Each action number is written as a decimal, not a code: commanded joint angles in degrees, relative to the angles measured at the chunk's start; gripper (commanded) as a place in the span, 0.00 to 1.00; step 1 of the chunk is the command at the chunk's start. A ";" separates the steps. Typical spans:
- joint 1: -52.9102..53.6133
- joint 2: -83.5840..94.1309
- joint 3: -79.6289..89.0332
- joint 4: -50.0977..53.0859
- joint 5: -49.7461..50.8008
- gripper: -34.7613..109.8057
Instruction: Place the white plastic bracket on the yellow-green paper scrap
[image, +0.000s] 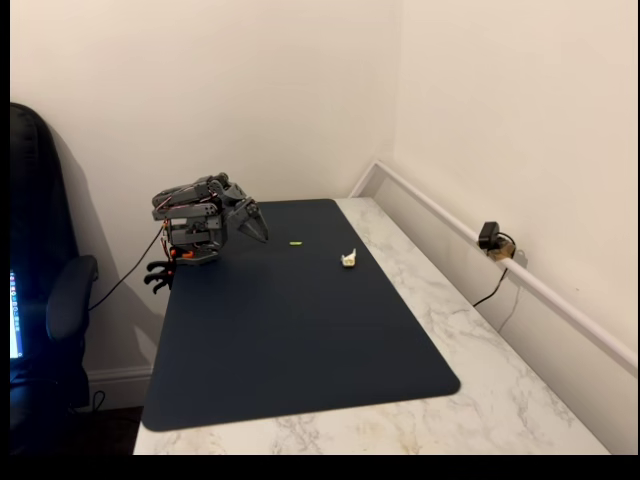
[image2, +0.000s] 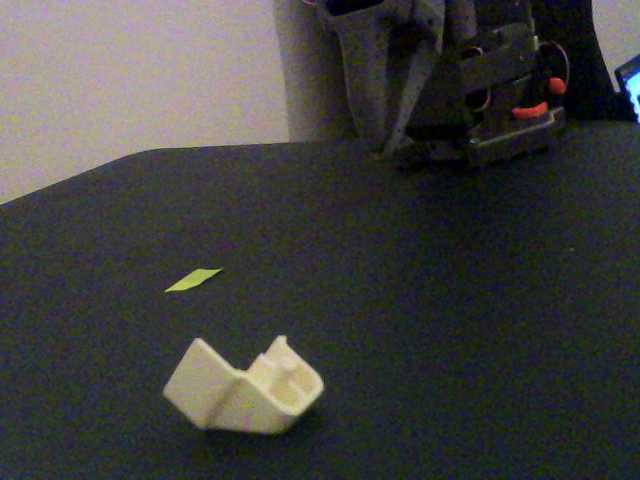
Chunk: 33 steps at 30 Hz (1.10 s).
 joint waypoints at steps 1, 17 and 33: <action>-0.97 1.93 0.09 0.53 0.18 0.24; -0.88 1.93 0.44 -1.05 -0.70 0.24; -0.97 1.93 5.10 -17.93 9.05 0.24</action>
